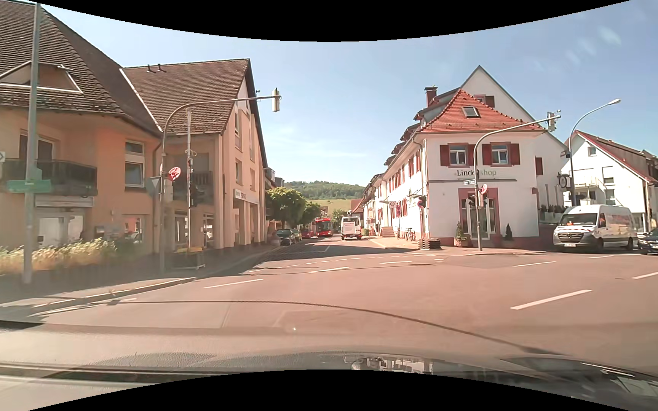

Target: Follow the waypoints while adhering to traffic rules and regulations

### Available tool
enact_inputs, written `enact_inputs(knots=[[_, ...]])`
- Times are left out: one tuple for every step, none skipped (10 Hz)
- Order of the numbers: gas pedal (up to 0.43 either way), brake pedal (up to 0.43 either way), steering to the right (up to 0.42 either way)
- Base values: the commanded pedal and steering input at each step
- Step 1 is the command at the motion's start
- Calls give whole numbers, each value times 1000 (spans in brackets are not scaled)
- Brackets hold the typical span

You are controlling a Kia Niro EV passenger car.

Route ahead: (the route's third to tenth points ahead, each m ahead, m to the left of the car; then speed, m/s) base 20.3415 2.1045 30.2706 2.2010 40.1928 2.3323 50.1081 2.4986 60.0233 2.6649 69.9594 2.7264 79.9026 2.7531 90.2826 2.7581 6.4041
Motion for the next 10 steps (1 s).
enact_inputs(knots=[[150, 0, 51], [150, 0, 56], [150, 0, 59], [138, 0, 59], [138, 0, 59], [138, 0, 59], [110, 0, 58], [87, 0, 57], [87, 0, 48], [87, 0, 39]])
